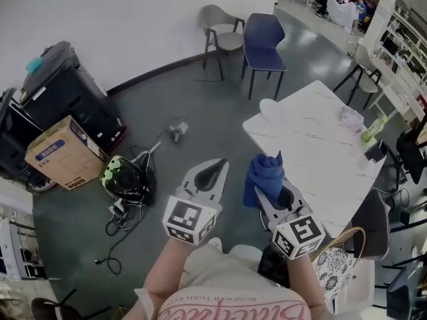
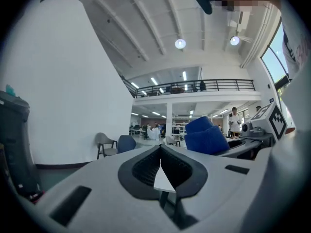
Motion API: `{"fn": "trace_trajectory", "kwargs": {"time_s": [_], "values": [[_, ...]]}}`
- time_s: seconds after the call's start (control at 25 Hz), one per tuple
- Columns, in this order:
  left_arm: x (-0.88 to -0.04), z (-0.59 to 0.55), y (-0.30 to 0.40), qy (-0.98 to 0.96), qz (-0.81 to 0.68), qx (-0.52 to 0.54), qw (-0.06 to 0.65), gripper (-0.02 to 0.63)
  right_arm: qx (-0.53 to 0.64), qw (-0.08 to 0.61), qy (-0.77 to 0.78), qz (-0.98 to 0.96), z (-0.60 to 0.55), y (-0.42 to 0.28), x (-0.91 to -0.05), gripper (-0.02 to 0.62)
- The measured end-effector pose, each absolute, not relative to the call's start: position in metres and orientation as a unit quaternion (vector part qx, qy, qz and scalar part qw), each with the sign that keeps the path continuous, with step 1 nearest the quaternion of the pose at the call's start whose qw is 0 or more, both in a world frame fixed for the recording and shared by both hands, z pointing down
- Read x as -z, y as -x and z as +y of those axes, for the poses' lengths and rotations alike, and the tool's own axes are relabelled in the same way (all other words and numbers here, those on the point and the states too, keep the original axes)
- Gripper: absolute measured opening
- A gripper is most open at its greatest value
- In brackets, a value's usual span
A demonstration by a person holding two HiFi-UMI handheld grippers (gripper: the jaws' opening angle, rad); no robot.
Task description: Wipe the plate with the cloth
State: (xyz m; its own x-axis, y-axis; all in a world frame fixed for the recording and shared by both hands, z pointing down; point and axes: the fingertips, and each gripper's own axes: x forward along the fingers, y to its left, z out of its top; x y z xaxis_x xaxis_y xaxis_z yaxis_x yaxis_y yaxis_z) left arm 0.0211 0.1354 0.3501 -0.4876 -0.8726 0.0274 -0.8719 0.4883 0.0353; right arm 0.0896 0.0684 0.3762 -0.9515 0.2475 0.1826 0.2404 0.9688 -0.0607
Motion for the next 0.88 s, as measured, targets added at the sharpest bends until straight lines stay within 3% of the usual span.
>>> {"fn": "trace_trajectory", "kwargs": {"time_s": [0.52,0.88], "values": [[-0.374,0.076,0.049,-0.561,-0.827,0.009,0.043,0.002,-0.036,0.120,0.055,-0.991,0.015,-0.032,-0.400,0.121],[-0.378,0.021,0.123,-0.594,-0.803,-0.008,0.044,0.002,-0.044,0.113,0.022,-0.992,-0.034,0.046,-0.402,0.121]]}}
